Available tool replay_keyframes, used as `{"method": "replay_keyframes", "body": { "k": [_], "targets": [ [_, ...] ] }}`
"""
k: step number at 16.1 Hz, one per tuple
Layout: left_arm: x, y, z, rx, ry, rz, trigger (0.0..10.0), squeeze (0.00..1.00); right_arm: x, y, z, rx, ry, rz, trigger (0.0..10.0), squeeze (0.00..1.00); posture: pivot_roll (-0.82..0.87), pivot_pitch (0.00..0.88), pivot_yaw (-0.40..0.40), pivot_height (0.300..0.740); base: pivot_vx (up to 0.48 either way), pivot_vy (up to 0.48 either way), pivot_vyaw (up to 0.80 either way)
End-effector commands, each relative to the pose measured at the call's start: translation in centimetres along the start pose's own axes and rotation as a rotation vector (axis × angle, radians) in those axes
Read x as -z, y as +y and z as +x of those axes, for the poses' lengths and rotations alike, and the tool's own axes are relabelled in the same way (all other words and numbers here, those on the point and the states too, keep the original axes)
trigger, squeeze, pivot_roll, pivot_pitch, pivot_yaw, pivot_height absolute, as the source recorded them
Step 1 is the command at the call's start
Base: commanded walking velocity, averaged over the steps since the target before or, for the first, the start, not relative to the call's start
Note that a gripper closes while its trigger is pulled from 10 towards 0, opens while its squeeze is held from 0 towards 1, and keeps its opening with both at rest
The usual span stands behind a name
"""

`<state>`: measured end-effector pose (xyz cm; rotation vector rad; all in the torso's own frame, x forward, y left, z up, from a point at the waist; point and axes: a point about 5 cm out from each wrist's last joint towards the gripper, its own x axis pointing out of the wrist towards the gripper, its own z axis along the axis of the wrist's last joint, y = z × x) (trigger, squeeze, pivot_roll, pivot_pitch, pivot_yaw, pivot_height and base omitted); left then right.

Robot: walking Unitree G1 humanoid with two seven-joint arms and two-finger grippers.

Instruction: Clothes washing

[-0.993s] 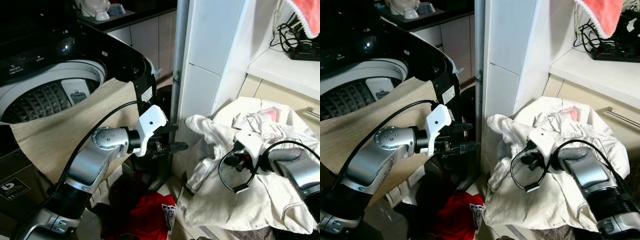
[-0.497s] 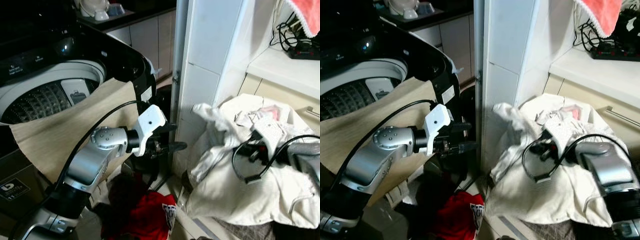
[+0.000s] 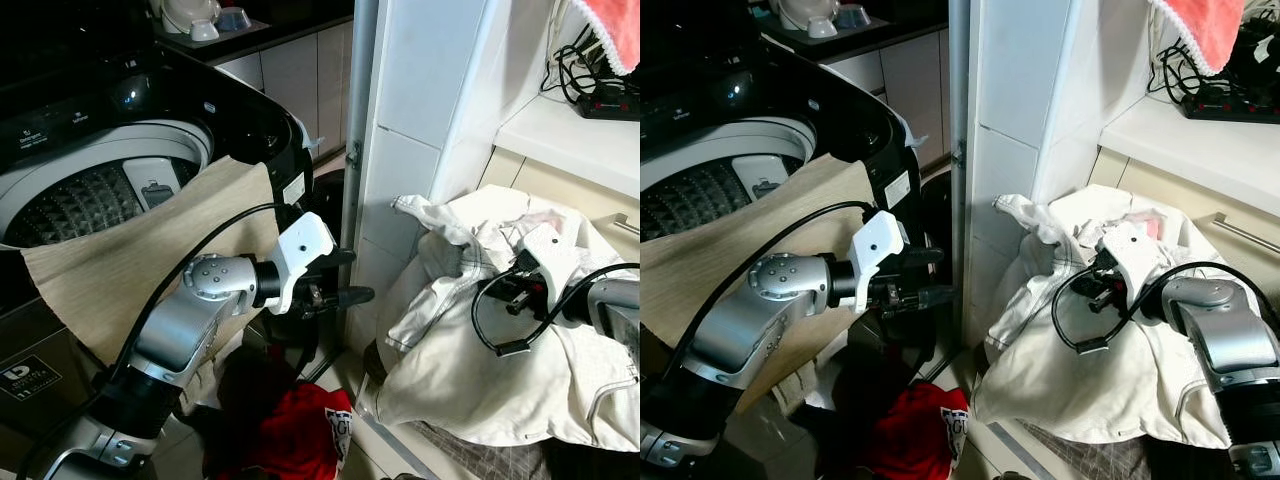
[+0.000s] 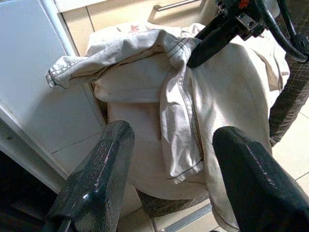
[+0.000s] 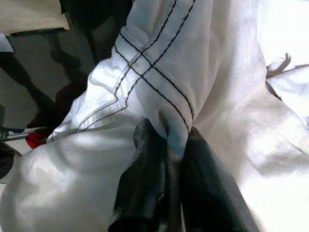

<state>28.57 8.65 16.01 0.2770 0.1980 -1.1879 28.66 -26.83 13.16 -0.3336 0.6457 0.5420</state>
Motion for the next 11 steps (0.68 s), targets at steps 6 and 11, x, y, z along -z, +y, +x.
{"method": "replay_keyframes", "body": {
  "k": [6,11],
  "targets": [
    [-0.2,-0.3,0.1,0.013,0.008,0.021,10.0,0.0,-1.0,0.1,-0.6,-0.008,-0.028,-0.036,10.0,1.0,-0.12,0.0,0.05,0.74,0.0,0.0,0.0],
    [-0.2,-0.2,0.1,-0.004,0.005,0.015,10.0,0.0,-1.1,0.6,-0.6,-0.073,-0.033,0.007,0.0,0.0,-0.12,0.0,0.044,0.74,0.0,0.0,0.0]
  ]
}}
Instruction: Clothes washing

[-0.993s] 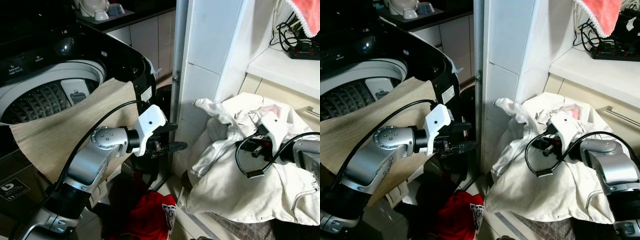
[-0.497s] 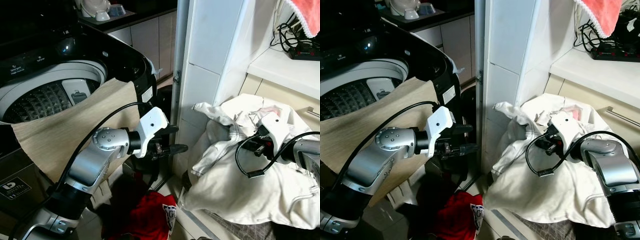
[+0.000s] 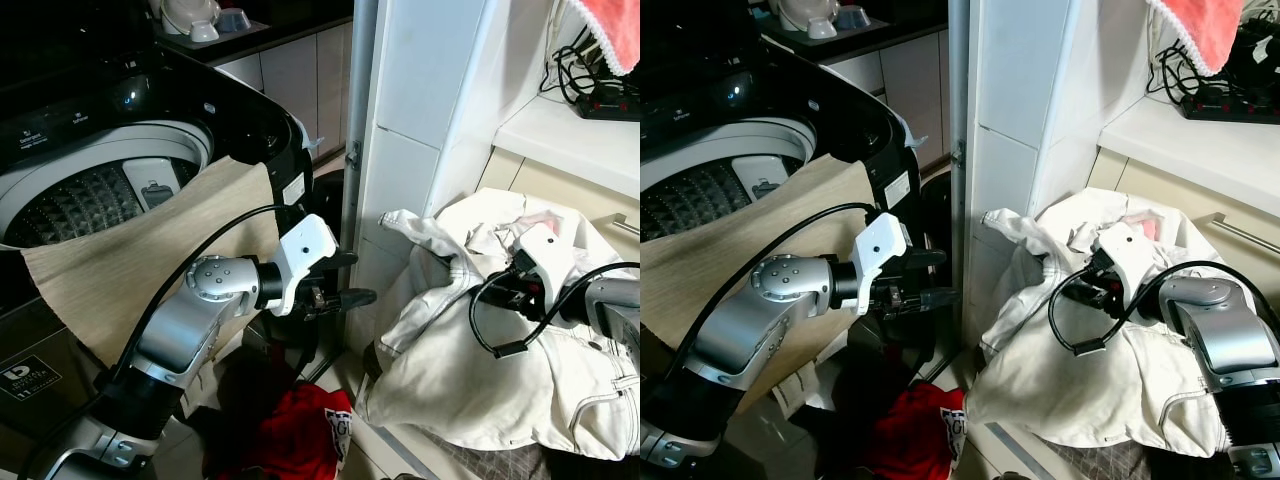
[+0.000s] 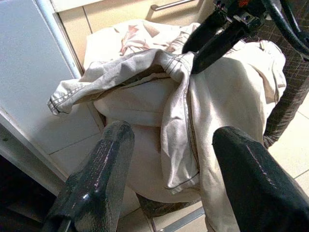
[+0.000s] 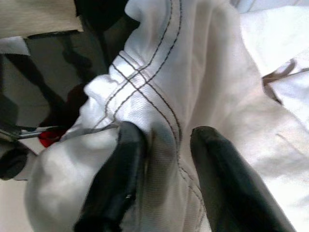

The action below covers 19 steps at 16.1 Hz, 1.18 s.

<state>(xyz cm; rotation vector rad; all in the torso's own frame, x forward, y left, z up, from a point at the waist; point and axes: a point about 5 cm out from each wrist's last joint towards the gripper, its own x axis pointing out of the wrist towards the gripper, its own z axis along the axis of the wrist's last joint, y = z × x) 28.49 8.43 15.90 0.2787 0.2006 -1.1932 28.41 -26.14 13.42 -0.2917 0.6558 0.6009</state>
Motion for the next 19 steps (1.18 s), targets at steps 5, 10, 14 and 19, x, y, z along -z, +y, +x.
{"method": "replay_keyframes", "body": {
  "k": [5,10,14,19],
  "targets": [
    [-0.2,0.0,-0.1,-0.013,-0.001,0.013,10.0,0.0,-2.1,-0.1,-1.2,-0.025,-0.135,0.061,0.0,0.0,-0.13,0.0,0.045,0.74,0.0,0.0,0.0],
    [-1.1,0.4,0.2,-0.045,-0.055,0.002,10.0,0.0,-6.5,-0.5,-5.1,-0.124,-0.532,0.212,0.0,0.0,-0.13,0.0,0.048,0.74,0.0,0.0,0.0],
    [-1.6,0.5,0.6,-0.076,-0.099,-0.007,10.0,0.0,-7.5,-0.3,-7.4,-0.129,-0.666,0.21,0.0,0.0,-0.14,0.0,0.044,0.74,0.0,0.0,0.0],
    [-1.1,-1.0,1.9,-0.02,-0.069,0.024,10.0,0.0,-3.5,0.3,-5.1,0.064,-0.212,-0.002,10.0,1.0,-0.16,0.0,0.047,0.74,0.0,0.0,0.0]
  ]
}}
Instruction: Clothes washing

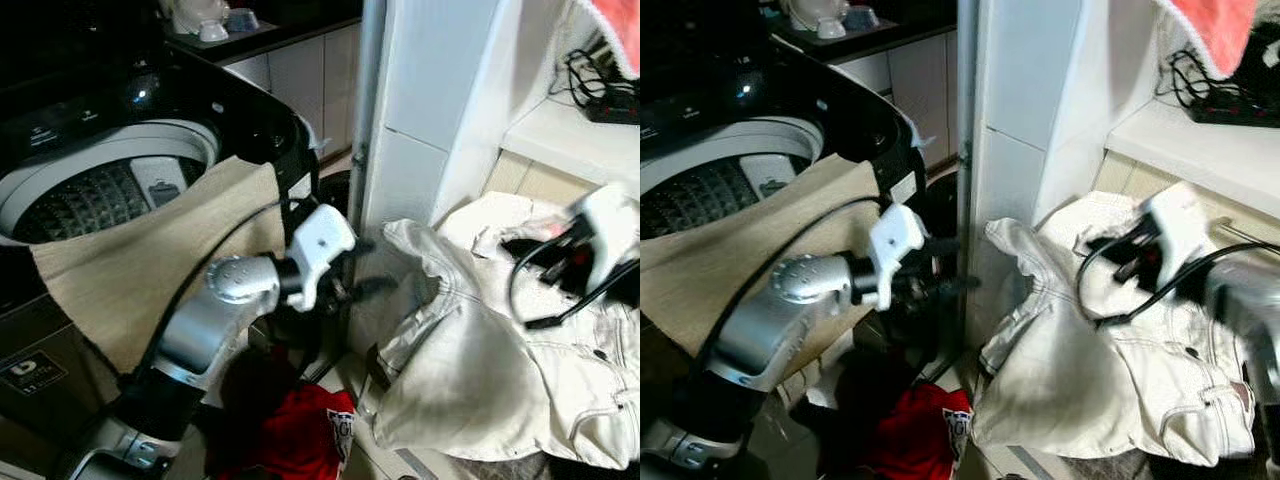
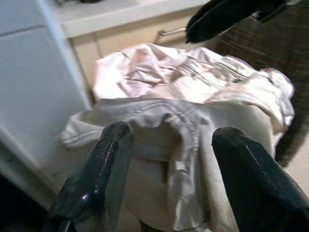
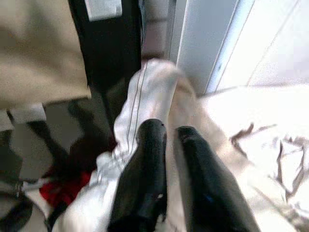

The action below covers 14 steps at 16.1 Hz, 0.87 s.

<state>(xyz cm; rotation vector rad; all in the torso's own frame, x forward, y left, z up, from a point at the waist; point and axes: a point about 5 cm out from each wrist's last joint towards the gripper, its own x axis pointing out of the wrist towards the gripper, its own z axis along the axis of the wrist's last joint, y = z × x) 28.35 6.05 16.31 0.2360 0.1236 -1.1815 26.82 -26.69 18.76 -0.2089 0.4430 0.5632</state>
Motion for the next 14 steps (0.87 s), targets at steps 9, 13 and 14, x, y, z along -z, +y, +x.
{"method": "replay_keyframes", "body": {
  "k": [9,13,14],
  "targets": [
    [1.0,-0.5,-0.4,-0.008,0.04,0.016,10.0,0.0,0.3,1.3,1.5,0.033,0.219,-0.157,10.0,1.0,-0.16,0.0,0.004,0.74,0.0,0.0,0.0],
    [1.8,-0.9,-1.0,-0.001,0.059,0.015,10.0,0.0,1.1,2.1,2.3,0.015,0.262,-0.182,10.0,1.0,-0.15,0.0,0.007,0.74,0.0,0.0,0.0],
    [2.0,-1.0,-1.2,0.008,0.072,0.022,10.0,0.0,1.5,2.2,2.5,0.014,0.279,-0.184,10.0,1.0,-0.14,0.0,0.01,0.74,0.0,0.0,0.0]
  ]
}}
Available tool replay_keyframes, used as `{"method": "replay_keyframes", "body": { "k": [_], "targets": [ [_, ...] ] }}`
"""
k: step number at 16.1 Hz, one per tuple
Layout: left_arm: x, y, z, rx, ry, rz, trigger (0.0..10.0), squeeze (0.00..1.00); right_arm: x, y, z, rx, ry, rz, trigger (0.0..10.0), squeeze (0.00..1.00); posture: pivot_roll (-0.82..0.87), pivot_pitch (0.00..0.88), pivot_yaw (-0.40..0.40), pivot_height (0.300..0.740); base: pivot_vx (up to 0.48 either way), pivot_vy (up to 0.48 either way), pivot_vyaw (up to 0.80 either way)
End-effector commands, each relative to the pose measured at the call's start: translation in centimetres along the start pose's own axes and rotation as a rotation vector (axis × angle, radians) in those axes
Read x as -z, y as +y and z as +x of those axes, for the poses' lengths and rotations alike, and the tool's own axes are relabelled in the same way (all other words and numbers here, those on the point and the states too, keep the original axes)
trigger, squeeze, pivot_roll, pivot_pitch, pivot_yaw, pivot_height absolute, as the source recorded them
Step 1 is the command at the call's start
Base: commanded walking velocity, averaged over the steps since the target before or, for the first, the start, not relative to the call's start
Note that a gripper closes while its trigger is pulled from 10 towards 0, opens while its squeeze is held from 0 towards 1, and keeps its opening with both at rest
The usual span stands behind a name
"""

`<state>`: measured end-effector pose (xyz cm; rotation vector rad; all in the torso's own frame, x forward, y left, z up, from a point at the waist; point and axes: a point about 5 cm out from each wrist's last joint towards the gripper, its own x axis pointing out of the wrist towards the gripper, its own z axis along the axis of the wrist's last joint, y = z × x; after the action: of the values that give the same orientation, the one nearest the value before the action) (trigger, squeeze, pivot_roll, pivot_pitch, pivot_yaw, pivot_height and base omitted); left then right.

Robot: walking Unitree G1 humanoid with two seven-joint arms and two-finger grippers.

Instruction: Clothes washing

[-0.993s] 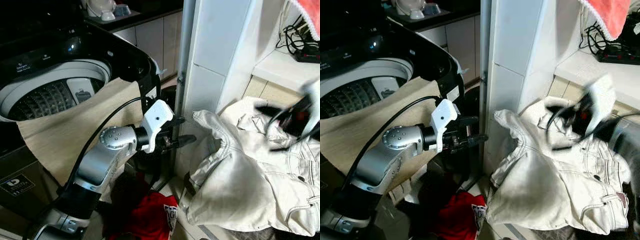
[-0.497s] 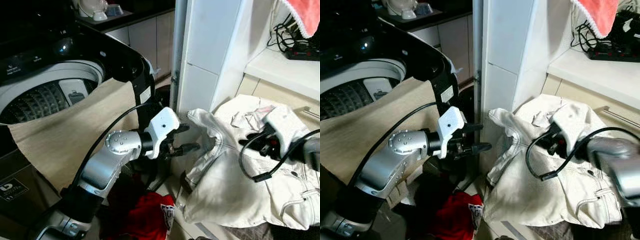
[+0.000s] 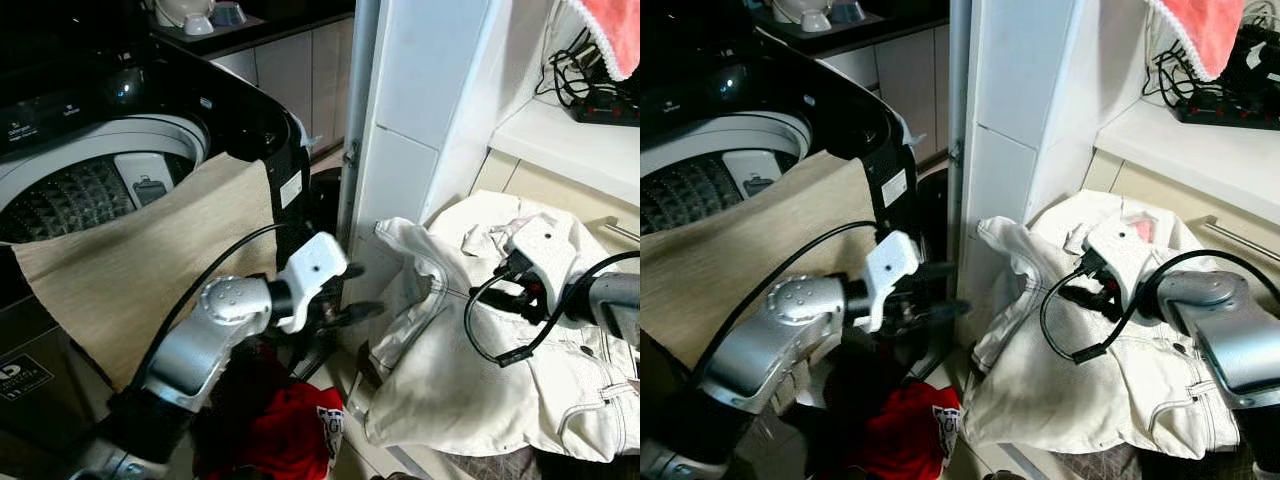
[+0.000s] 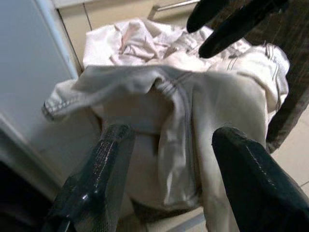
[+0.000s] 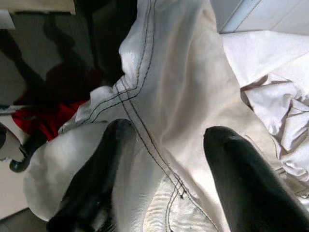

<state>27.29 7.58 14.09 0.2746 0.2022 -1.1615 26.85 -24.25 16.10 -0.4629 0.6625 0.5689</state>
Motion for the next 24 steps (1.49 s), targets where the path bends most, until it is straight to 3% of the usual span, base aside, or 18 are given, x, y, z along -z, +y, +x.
{"method": "replay_keyframes", "body": {
  "k": [1,2,3,6,9,11,12,24],
  "targets": [
    [-0.4,-0.5,-0.1,0.022,-0.005,0.033,10.0,0.0,0.2,0.2,0.4,0.007,0.018,-0.015,10.0,1.0,-0.14,0.0,0.012,0.74,0.0,0.0,0.0],
    [-0.4,-0.5,-0.2,0.023,-0.007,0.029,10.0,0.0,0.4,0.2,0.8,0.023,0.024,-0.004,10.0,1.0,-0.14,0.0,0.012,0.74,0.0,0.0,0.0],
    [-0.5,-0.6,-0.1,0.025,-0.008,0.026,10.0,0.0,0.6,0.6,1.5,0.002,0.02,-0.007,10.0,0.0,-0.14,0.0,0.012,0.74,0.0,0.0,0.0],
    [-0.6,-0.7,0.0,0.032,-0.009,0.023,10.0,0.0,1.6,1.5,3.1,-0.072,0.046,-0.004,10.0,0.0,-0.14,0.0,0.011,0.74,0.0,0.0,0.0],
    [-0.7,-0.7,0.0,0.033,-0.005,0.03,10.0,0.0,2.5,1.0,3.6,-0.045,0.099,-0.036,10.0,0.0,-0.14,0.0,0.011,0.74,0.0,0.0,0.0],
    [-0.6,-0.8,0.0,0.036,-0.003,0.033,10.0,0.0,2.7,0.8,4.0,-0.038,0.095,-0.028,2.7,0.0,-0.14,0.0,0.012,0.74,0.0,0.0,0.0],
    [-0.6,-0.8,-0.1,0.037,-0.002,0.034,10.0,0.0,2.7,0.8,4.0,-0.05,0.09,-0.026,0.0,0.0,-0.14,0.0,0.012,0.74,0.0,0.0,0.0],
    [-0.7,-0.7,-0.3,0.051,0.008,0.044,10.0,0.0,2.7,0.8,3.3,-0.104,0.098,-0.04,0.0,0.0,-0.13,0.0,0.024,0.74,0.0,0.0,0.0]
  ]
}}
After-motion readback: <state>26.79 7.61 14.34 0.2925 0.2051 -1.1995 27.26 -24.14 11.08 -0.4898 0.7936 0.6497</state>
